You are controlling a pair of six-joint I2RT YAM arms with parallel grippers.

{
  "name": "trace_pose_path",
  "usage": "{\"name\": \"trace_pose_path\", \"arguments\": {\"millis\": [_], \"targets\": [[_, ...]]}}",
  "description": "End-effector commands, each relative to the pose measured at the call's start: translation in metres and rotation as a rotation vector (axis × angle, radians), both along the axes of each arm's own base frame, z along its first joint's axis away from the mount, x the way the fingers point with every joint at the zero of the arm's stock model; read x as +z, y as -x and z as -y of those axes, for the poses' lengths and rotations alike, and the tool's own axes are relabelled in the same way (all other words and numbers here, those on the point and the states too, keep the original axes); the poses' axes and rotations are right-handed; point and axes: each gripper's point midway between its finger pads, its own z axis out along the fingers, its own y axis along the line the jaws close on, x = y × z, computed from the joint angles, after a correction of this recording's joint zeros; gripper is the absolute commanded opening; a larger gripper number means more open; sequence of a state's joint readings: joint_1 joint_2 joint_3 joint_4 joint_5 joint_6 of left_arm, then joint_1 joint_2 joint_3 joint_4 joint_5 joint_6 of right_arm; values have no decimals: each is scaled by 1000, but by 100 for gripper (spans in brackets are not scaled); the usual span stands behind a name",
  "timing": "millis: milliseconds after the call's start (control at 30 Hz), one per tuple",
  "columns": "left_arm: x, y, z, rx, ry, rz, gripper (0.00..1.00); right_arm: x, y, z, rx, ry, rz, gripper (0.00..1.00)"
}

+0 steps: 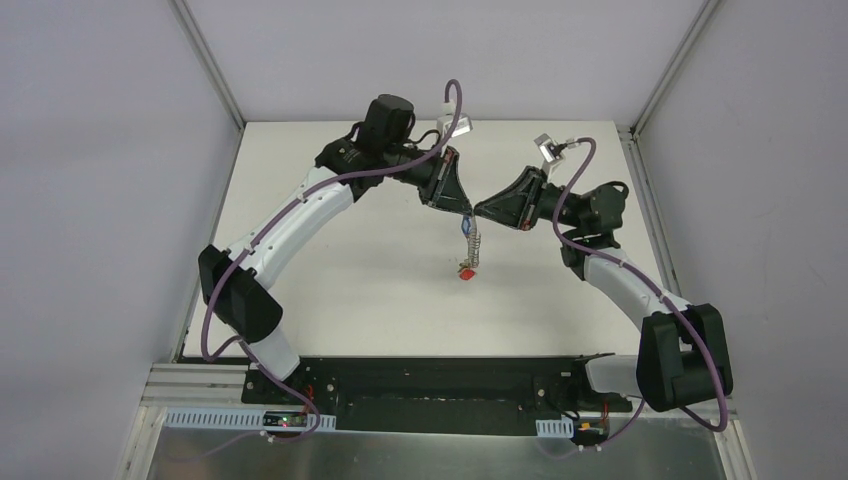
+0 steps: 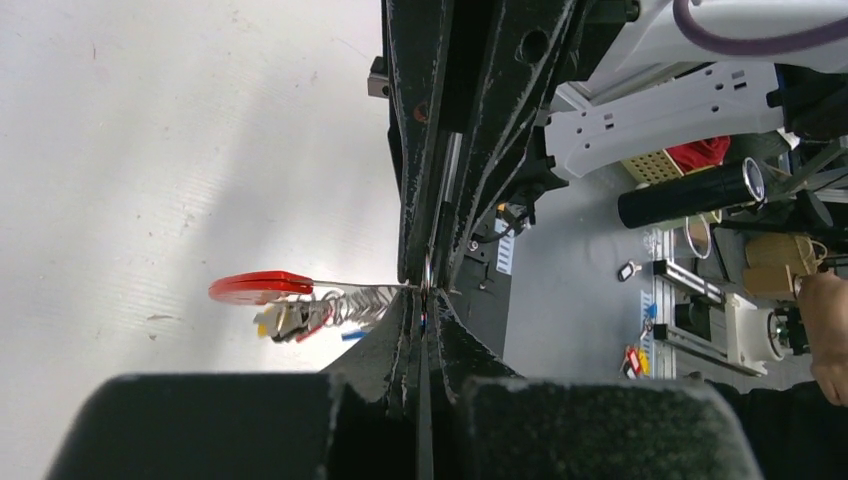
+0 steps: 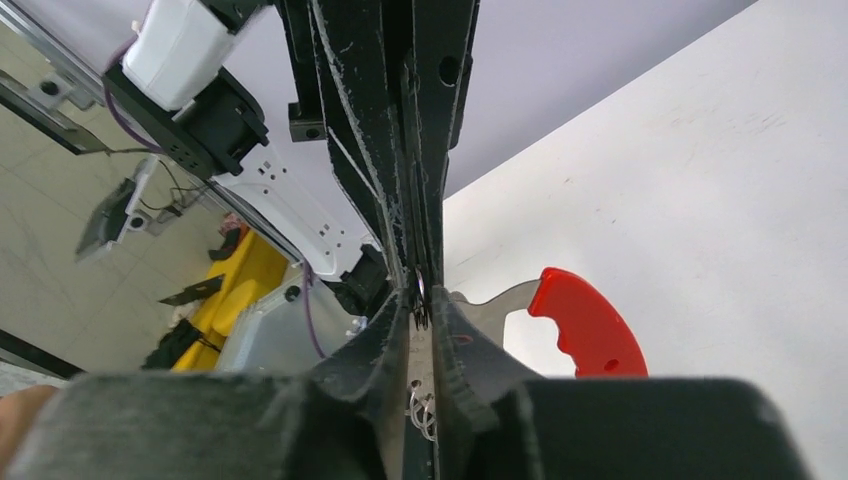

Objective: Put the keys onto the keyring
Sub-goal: Adjust the key on the keyring.

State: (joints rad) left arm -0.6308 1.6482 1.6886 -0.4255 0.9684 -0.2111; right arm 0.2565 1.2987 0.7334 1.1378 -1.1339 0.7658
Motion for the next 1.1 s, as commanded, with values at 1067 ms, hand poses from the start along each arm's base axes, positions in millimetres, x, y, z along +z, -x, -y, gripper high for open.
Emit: {"name": "trace_pose_path", "arguments": {"millis": [1067], "targets": [[-32, 34, -13, -142, -426, 25, 0, -28, 39, -19, 236, 180, 229, 15]]}}
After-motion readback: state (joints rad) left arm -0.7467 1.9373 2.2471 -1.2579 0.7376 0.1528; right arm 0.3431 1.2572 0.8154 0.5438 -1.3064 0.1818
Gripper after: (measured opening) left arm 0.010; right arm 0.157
